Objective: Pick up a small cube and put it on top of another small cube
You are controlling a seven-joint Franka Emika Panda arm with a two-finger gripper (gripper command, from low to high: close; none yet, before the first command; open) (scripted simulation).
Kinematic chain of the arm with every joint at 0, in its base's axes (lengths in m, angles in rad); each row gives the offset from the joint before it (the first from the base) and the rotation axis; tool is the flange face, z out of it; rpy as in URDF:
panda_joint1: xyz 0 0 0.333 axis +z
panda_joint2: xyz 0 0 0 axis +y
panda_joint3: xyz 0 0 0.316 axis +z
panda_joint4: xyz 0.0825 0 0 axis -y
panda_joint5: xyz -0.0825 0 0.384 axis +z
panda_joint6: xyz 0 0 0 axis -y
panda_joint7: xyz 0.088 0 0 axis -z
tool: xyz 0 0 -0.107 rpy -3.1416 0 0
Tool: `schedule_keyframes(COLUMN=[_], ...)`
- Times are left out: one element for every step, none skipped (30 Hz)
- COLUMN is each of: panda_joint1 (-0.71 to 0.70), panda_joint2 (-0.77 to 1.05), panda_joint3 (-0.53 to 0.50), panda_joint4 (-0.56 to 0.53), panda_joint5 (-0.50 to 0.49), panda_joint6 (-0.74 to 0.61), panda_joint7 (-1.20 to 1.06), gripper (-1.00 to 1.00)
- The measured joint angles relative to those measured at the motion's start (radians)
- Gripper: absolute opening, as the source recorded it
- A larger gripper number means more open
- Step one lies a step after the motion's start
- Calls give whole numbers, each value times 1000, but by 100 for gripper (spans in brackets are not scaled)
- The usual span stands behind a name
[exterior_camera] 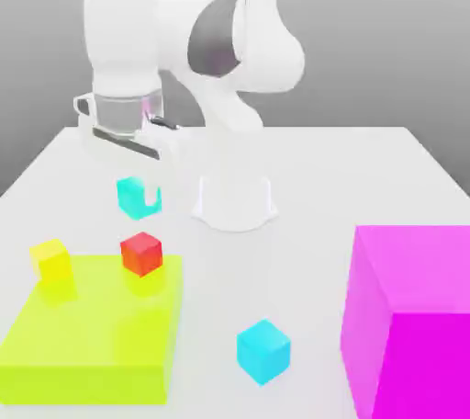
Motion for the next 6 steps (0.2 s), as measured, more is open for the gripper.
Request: schedule_keyframes(panda_joint1=[-1,-1,0,0,0,0], panda_joint2=[34,70,106,127,127,127], panda_joint3=[-3,-5,-7,-9,-9,-9], panda_joint4=[-7,-13,-20,-25,-25,-25], panda_joint5=[0,-1,-1,-1,-1,-1], panda_joint6=[41,83,126,152,152,152], panda_joint7=[0,0,-1,-1,-1,-1], gripper=[-100,-100,-100,100,100,100])
